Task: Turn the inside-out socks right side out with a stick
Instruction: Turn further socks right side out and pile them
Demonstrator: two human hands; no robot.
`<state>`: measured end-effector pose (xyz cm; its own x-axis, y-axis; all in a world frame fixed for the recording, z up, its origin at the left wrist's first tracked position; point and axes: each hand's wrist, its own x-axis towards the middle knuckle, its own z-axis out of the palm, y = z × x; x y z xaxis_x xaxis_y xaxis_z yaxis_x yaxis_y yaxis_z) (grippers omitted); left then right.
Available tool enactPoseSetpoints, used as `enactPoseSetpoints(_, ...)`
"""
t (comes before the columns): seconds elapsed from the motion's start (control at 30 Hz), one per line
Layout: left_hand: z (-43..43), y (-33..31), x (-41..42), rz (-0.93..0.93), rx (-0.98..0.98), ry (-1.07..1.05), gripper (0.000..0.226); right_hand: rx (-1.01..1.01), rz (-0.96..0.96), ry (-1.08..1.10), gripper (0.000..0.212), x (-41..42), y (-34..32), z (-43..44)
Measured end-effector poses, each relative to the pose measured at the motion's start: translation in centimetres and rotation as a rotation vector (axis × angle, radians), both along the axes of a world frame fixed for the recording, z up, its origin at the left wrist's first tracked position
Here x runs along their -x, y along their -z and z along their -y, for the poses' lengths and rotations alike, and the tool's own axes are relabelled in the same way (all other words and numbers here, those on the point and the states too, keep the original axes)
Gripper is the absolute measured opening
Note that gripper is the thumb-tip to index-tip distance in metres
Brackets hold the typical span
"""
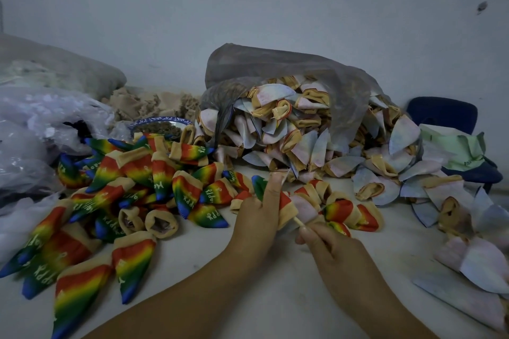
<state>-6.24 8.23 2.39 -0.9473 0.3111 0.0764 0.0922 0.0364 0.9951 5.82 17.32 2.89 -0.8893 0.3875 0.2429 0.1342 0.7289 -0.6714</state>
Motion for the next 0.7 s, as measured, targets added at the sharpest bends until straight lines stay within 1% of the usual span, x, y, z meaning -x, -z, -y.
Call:
enactPoseSetpoints(0.07,0.1,0.2,0.0,0.082,0.008,-0.029,0.084,-0.272,-0.047,-0.012,0.044,-0.3,-0.6,-1.0)
enactPoseSetpoints(0.1,0.2,0.2,-0.1,0.123,-0.012,-0.007,0.092,-0.397,-0.070,-0.020,0.052,-0.4,-0.9,-1.6)
enactPoseSetpoints(0.17,0.2,0.3,-0.4,0.162,-0.070,0.053,0.115,-0.546,-0.128,-0.064,0.057,-0.7,-1.6,-2.8)
enactPoseSetpoints(0.2,0.2,0.2,-0.5,0.160,-0.072,0.082,0.120,-0.615,-0.153,-0.099,0.057,-0.8,-2.0,-3.3)
enactPoseSetpoints(0.23,0.3,0.0,-0.5,0.157,-0.057,0.113,0.119,-0.681,-0.196,-0.120,0.056,-1.0,-2.1,-3.8)
enactPoseSetpoints(0.3,0.6,-0.2,-0.6,0.171,-0.031,0.148,0.114,-0.743,-0.246,-0.146,0.046,-1.1,-2.1,-4.7)
enactPoseSetpoints(0.4,0.7,-0.4,-0.4,0.194,0.018,0.208,0.131,-0.797,-0.211,-0.118,0.037,-1.1,-2.2,-5.2)
enactPoseSetpoints(0.43,0.7,-0.4,-0.5,0.171,0.039,0.224,0.129,-0.773,-0.192,-0.110,0.037,-1.1,-2.4,-4.9)
enactPoseSetpoints(0.47,0.6,-0.4,-0.5,0.148,0.029,0.227,0.118,-0.725,-0.167,-0.105,0.039,-1.0,-2.6,-4.5)
enactPoseSetpoints(0.5,0.4,-0.3,-0.5,0.122,0.006,0.207,0.095,-0.640,-0.134,-0.099,0.041,-0.8,-2.5,-4.0)
enactPoseSetpoints(0.53,0.3,-0.4,-0.7,0.098,-0.011,0.180,0.069,-0.495,-0.082,-0.103,0.041,-0.7,-2.2,-3.3)
enactPoseSetpoints(0.57,0.1,-0.6,-1.0,0.080,-0.026,0.147,0.056,-0.326,-0.045,-0.101,0.037,-0.6,-1.6,-2.6)
enactPoseSetpoints(0.6,-0.1,-0.5,-1.1,0.066,-0.050,0.125,0.057,-0.152,-0.011,-0.088,0.033,-0.5,-1.1,-1.8)
enactPoseSetpoints(0.63,-0.2,-0.3,-1.2,0.051,-0.041,0.111,0.063,0.000,0.000,-0.070,0.029,-0.3,-0.7,-1.0)
enactPoseSetpoints(0.7,-0.3,-0.1,-0.9,0.038,-0.002,0.098,0.069,0.199,0.015,-0.029,0.031,0.1,-0.3,0.3)
